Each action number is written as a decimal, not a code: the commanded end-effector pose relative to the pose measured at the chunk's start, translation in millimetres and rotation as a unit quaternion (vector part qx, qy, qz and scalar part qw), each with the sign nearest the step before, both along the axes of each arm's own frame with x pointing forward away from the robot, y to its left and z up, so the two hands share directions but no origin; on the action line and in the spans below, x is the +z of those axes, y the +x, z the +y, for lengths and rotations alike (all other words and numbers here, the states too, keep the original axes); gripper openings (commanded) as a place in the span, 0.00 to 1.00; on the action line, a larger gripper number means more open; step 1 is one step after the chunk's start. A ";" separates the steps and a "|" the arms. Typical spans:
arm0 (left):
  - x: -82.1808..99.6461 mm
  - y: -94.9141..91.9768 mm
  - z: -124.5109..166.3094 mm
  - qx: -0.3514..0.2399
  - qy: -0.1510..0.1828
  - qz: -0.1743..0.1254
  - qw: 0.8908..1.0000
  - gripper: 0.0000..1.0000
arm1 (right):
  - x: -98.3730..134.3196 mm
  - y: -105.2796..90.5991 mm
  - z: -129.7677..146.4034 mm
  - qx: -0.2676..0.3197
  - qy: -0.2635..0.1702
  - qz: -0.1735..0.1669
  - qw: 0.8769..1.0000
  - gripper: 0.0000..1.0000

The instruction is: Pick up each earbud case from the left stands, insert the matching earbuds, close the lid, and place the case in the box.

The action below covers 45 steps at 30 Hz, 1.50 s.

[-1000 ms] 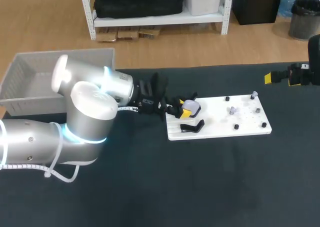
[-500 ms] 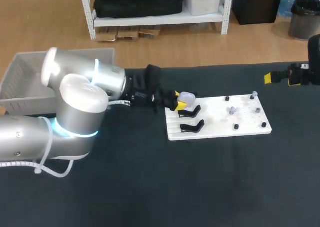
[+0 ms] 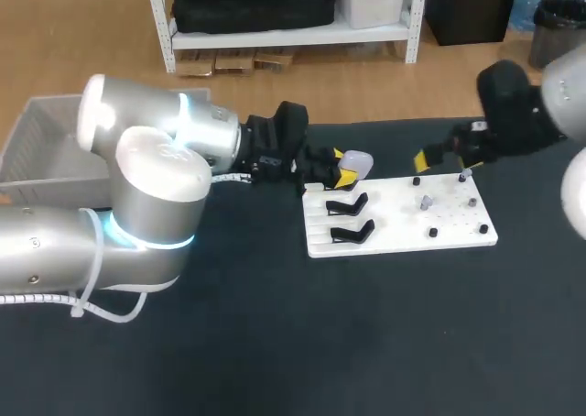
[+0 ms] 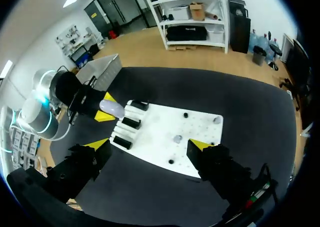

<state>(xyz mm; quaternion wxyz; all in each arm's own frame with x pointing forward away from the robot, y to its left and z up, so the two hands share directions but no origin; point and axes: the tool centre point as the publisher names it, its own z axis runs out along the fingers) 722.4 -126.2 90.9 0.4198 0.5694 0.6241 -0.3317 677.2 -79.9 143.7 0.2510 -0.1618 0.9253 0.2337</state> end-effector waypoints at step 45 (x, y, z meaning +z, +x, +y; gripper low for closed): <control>28.9 -22.1 -4.0 -0.032 -0.107 -0.012 0.994 0.00 | 1.8 26.0 -10.8 0.024 -0.094 -0.027 0.995 1.00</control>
